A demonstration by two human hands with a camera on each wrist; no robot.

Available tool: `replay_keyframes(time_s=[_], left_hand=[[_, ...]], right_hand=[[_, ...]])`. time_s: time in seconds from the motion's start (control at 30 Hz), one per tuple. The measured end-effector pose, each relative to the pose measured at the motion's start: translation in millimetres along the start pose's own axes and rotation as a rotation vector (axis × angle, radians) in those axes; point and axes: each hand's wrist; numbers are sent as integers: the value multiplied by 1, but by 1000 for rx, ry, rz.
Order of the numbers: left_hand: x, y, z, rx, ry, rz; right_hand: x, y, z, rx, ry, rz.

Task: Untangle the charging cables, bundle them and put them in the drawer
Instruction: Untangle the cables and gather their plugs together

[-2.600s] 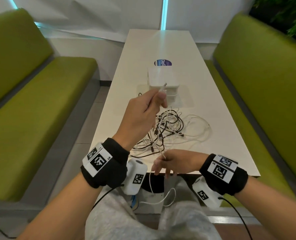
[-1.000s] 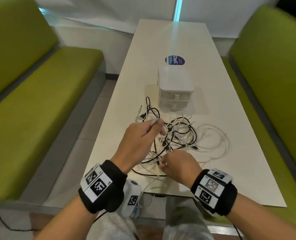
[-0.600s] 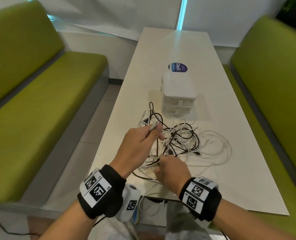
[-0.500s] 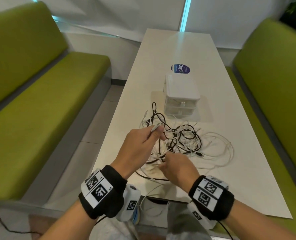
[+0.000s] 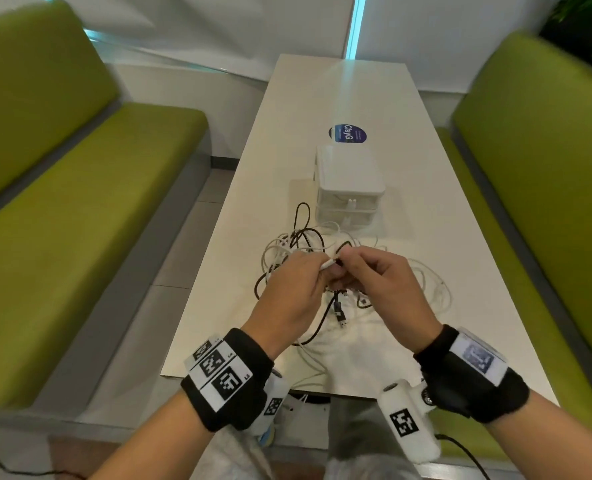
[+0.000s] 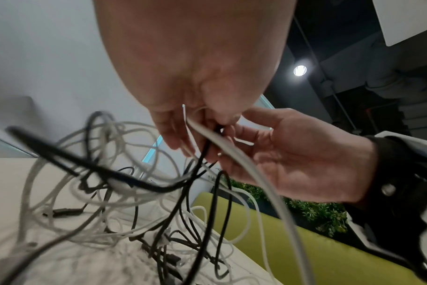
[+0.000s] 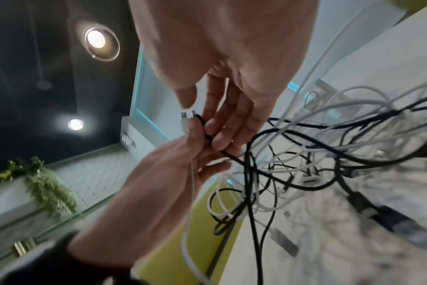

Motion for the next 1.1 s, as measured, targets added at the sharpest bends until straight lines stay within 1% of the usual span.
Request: replay_keyframes(time_s=[0.07,0.13,0.2,0.27,0.33,0.37,0.4,0.43,0.47,0.5,0.6,0.67,0.77,0.87,0.93,1.03,1.1], left_hand=[[3,-1,-1,-59,-86,-3],[3,1,-1,-114,-83,6],[-2,3,-2,-146,-17,25],[-7,4,-3,-182,41,12],[-14,4,-4,-192,110,-1],[-18,4,-4,-184,173,1],[-21,4,-5,-179,236,5],[-24,4,-6,-184,278,5],[-26,5,-6,-205,300,2],[-27,5,-6,-237,318,-2],[-31,6,0,-344,390,4],[-36,6,7,-378,439,22],[-47,9,18,-422,523,13],[-67,13,26,-463,620,-12],[-82,14,30,-468,645,-35],[-101,18,42,-463,719,-81],[-112,23,55,-470,774,-149]], right_hand=[[-12,-2,-3,13,-42,-12],[-23,-4,-7,20,-15,-33],[-38,-7,-9,58,155,-10],[-51,-7,-17,94,355,64],[-61,-9,-24,56,544,174],[-63,-12,-27,23,650,192],[-62,-17,-28,2,747,160],[-59,-22,-29,6,809,97],[-56,-27,-28,22,839,60],[-55,-33,-26,35,847,74],[-62,-47,-19,36,959,181],[-72,-57,-10,21,1037,246],[-79,-68,2,7,1126,273],[-72,-65,4,-33,1091,225],[-58,-57,0,-8,991,121],[-36,-45,2,19,776,-35],[-33,-41,8,-8,762,-78]])
Point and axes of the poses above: each hand's wrist, its own y-axis away from the middle knuckle, its own z-axis out of the back of the hand, x = y × z, and after that the axes turned 12 degrees about -z, right-handed
